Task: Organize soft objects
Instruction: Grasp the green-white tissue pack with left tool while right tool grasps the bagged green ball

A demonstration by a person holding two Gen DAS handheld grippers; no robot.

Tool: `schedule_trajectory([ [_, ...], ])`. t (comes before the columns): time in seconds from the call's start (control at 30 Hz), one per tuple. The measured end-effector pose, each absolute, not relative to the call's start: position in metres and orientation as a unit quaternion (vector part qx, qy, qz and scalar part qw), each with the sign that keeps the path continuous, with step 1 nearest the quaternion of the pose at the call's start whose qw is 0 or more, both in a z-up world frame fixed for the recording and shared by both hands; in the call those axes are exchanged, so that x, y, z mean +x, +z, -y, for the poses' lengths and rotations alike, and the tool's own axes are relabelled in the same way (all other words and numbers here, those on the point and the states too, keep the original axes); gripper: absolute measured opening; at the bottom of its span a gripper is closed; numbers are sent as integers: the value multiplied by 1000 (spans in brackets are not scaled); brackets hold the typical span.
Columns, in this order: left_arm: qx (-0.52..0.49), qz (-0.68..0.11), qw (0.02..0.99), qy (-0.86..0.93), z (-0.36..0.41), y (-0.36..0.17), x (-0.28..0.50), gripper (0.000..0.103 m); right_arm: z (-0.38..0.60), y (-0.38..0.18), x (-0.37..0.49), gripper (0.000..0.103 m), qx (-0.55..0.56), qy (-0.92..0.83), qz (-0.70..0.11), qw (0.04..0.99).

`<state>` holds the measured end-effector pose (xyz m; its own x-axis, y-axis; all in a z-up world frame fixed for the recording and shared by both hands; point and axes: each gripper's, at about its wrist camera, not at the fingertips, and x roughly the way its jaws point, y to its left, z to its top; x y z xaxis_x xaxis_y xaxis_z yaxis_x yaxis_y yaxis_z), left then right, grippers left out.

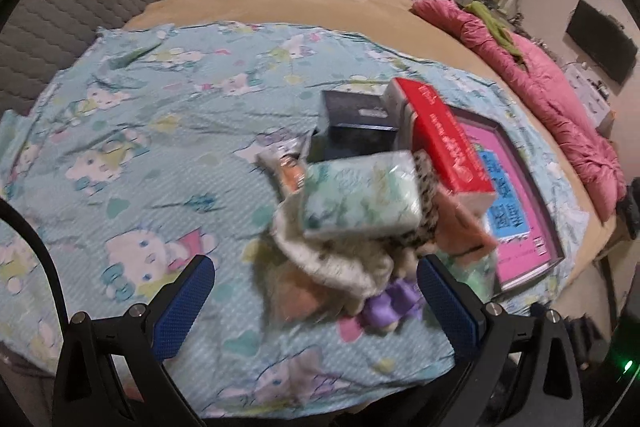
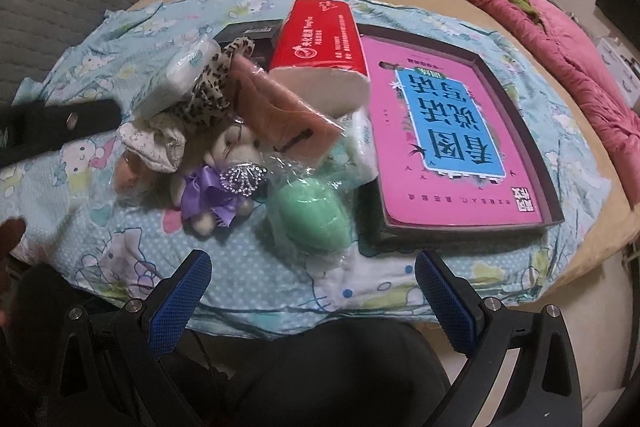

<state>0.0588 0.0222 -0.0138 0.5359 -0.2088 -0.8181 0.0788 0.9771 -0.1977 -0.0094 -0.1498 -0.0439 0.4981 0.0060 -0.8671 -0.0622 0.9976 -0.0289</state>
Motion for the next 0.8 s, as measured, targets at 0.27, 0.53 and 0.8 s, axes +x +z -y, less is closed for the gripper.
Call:
schedule_trajectory([
  [0.27,-94,-481,866,-99,-23,-15,95,102,152,-49,0,102,-23,24,-511,859],
  [0.53,-99,-499,852,-124,-13,-23,116,102,152,-54,8,102,-26,20,-518,855],
  [0.8,-106,-509,844,-129,-14,-33,122,102,149,-59,15,99,-43,18,-523,851],
])
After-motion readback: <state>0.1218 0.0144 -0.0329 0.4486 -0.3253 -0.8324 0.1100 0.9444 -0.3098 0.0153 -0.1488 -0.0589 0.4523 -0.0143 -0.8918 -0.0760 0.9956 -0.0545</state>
